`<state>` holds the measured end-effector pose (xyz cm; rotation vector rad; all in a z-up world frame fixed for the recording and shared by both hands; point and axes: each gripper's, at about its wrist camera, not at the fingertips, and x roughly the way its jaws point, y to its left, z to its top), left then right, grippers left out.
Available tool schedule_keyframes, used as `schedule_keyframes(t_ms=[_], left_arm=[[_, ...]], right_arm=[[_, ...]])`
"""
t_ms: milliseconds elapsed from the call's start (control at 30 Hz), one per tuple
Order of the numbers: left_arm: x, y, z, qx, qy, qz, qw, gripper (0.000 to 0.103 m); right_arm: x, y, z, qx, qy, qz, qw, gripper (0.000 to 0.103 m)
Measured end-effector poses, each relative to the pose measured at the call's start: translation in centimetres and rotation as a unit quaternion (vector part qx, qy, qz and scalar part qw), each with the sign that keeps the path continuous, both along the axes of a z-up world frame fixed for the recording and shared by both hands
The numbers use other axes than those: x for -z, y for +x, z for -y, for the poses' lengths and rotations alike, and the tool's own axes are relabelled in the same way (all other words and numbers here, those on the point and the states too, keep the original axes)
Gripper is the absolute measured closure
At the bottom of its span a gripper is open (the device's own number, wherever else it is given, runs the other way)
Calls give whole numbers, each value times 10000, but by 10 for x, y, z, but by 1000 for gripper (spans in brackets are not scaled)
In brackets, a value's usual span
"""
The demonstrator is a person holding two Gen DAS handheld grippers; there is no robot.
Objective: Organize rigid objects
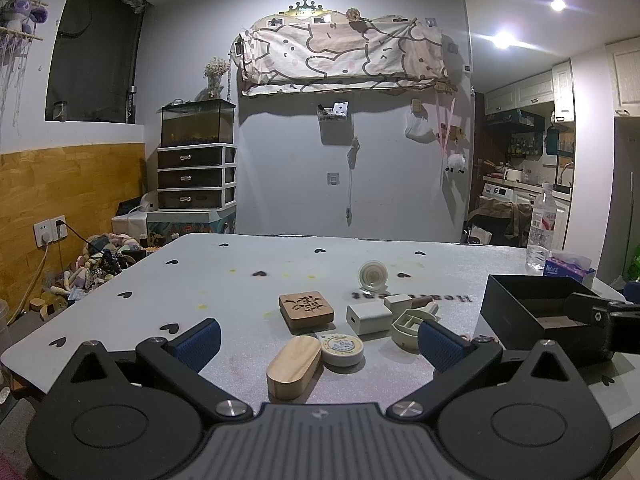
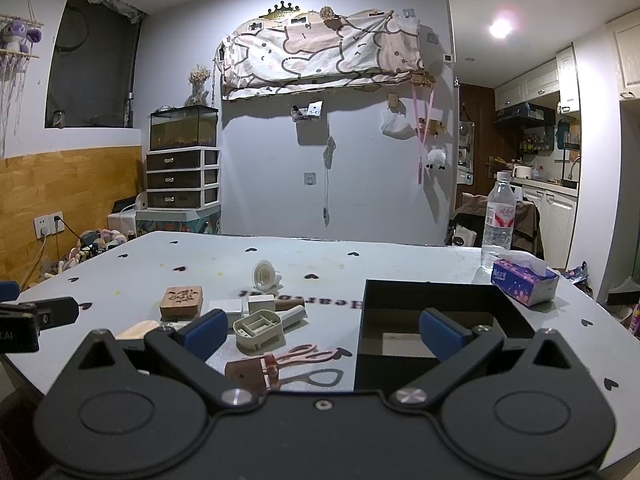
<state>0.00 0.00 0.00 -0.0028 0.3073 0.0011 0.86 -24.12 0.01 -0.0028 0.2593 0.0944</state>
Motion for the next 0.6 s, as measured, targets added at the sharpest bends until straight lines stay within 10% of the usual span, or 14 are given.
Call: schedule_keyframes(t_ms=[600], left_arm=[[0,0,0,-2,2,-7,10000,0]], right_arm=[[2,1,1,2,0,-12,10000,0]])
